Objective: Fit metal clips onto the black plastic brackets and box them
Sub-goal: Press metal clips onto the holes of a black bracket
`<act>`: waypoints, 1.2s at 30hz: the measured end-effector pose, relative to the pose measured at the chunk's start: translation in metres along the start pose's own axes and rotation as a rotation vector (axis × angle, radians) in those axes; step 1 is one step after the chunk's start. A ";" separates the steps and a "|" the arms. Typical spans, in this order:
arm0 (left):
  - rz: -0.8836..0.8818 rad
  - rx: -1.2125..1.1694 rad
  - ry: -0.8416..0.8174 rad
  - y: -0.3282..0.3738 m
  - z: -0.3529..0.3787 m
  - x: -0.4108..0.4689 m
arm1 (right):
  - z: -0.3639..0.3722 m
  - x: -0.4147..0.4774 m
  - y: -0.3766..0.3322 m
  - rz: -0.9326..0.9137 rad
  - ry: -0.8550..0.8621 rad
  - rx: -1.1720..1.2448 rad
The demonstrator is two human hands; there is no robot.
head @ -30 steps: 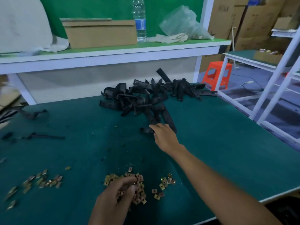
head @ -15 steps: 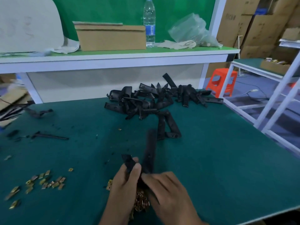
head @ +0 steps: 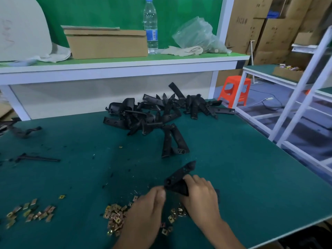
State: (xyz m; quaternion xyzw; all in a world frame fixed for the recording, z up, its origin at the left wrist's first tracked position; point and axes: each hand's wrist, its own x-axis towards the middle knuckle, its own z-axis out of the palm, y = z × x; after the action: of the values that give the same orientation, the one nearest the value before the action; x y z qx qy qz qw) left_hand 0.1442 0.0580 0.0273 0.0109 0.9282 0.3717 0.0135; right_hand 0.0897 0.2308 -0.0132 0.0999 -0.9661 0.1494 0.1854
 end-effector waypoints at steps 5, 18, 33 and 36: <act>0.107 0.462 -0.346 -0.005 0.031 0.007 | 0.016 -0.004 0.010 0.105 0.113 0.043; 0.122 0.378 -0.085 -0.018 0.027 0.005 | 0.020 -0.005 0.013 0.098 0.151 0.110; 0.066 0.500 -0.001 -0.024 0.022 -0.005 | 0.025 -0.004 0.015 0.060 0.180 0.073; 0.098 0.536 0.005 -0.023 0.023 -0.006 | 0.026 -0.004 0.017 0.055 0.184 0.069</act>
State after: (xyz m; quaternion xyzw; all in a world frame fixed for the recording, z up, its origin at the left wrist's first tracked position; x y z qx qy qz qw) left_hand 0.1510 0.0571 -0.0048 0.0580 0.9918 0.1130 -0.0100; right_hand 0.0805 0.2384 -0.0420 0.0653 -0.9417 0.1963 0.2655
